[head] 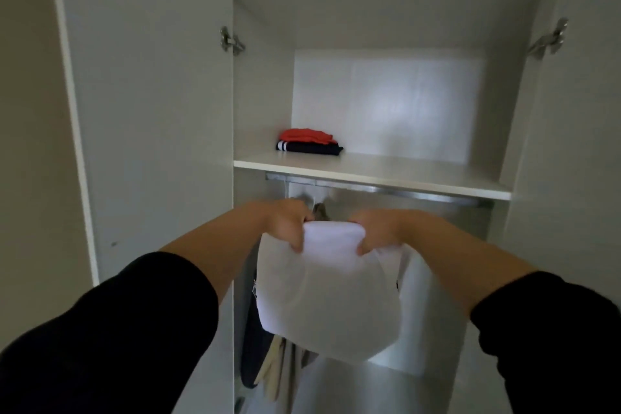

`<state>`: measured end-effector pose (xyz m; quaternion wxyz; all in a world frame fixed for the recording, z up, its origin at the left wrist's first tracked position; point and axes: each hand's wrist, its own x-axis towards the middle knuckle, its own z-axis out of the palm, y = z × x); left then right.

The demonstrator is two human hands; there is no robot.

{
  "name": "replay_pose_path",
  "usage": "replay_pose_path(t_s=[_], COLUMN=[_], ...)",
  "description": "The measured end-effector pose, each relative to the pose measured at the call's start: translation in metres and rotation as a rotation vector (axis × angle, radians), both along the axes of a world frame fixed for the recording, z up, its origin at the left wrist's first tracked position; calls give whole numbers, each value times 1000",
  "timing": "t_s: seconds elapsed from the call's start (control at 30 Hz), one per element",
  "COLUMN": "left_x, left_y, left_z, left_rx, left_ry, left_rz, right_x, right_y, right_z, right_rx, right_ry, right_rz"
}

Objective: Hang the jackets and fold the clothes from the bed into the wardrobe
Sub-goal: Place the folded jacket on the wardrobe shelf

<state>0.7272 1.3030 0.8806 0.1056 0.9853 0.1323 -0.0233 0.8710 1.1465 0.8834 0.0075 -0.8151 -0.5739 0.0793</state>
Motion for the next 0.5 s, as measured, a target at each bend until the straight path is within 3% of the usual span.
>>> replay_pose_path(t_s=[0.1, 0.23, 0.37, 0.5], left_x=[13, 38, 70, 108], left_y=[64, 141, 190, 225], left_z=[22, 68, 126, 174], left_rx=[-20, -15, 241, 546], left_ry=[-49, -237, -547, -832], left_rz=[14, 46, 97, 210], right_x=[19, 52, 81, 118], right_y=[62, 130, 187, 231], right_z=[30, 83, 139, 190], right_rx=[-35, 140, 399, 845], right_ry=[5, 9, -173, -444], right_rz=[27, 15, -30, -31])
